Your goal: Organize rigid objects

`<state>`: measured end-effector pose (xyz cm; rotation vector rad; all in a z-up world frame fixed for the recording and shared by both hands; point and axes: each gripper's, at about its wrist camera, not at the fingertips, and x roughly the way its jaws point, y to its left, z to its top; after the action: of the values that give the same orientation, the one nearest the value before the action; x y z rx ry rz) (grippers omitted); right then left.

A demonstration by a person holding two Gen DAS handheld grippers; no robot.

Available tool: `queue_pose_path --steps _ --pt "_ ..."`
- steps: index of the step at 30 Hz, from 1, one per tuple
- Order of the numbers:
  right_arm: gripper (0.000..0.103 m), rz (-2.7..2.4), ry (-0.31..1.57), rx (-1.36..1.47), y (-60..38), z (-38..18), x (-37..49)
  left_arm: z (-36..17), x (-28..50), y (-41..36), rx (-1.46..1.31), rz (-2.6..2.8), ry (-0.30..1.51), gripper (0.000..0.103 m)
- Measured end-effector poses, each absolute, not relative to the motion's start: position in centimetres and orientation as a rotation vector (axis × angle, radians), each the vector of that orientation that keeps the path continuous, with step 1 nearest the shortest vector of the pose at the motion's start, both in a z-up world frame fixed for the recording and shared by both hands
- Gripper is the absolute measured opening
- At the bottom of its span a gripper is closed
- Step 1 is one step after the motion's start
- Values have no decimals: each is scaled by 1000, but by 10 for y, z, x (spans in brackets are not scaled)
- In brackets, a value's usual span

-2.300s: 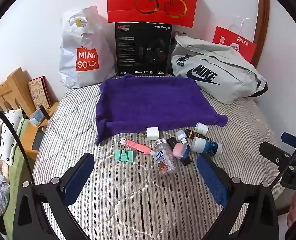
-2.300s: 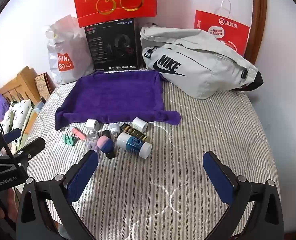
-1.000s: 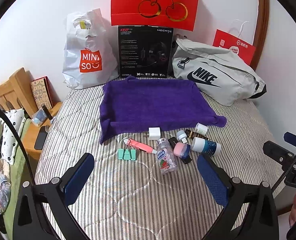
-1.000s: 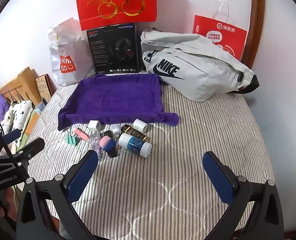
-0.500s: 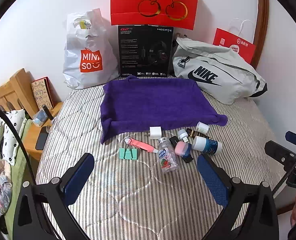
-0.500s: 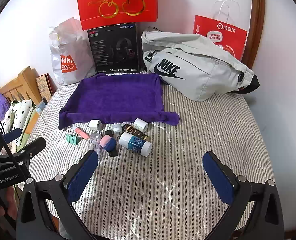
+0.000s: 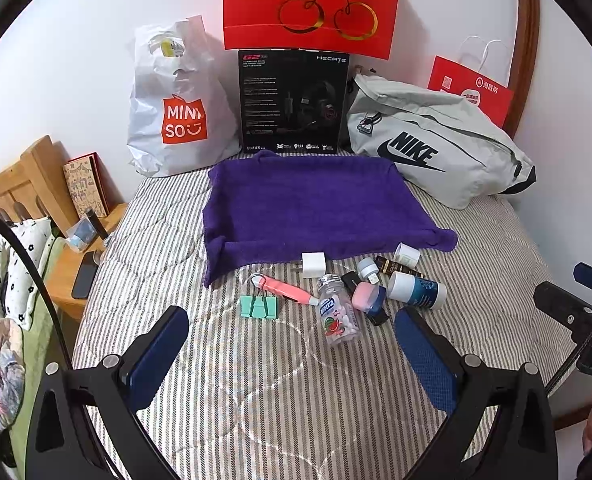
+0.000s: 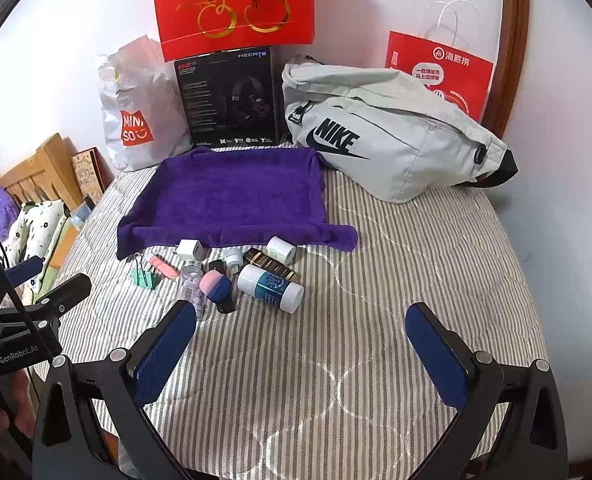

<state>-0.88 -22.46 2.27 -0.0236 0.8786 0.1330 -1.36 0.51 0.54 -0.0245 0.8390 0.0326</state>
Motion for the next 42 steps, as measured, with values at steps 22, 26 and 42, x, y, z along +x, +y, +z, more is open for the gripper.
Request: queue_pose_path --steps 22,26,42 --pt "103 139 888 -39 -220 21 -9 8 -13 6 -26 36 841 103" --pt "103 142 891 -40 -220 19 -9 9 -13 6 -26 36 841 103" --pt "103 159 882 -42 -221 15 -3 2 -3 11 -43 34 850 103"
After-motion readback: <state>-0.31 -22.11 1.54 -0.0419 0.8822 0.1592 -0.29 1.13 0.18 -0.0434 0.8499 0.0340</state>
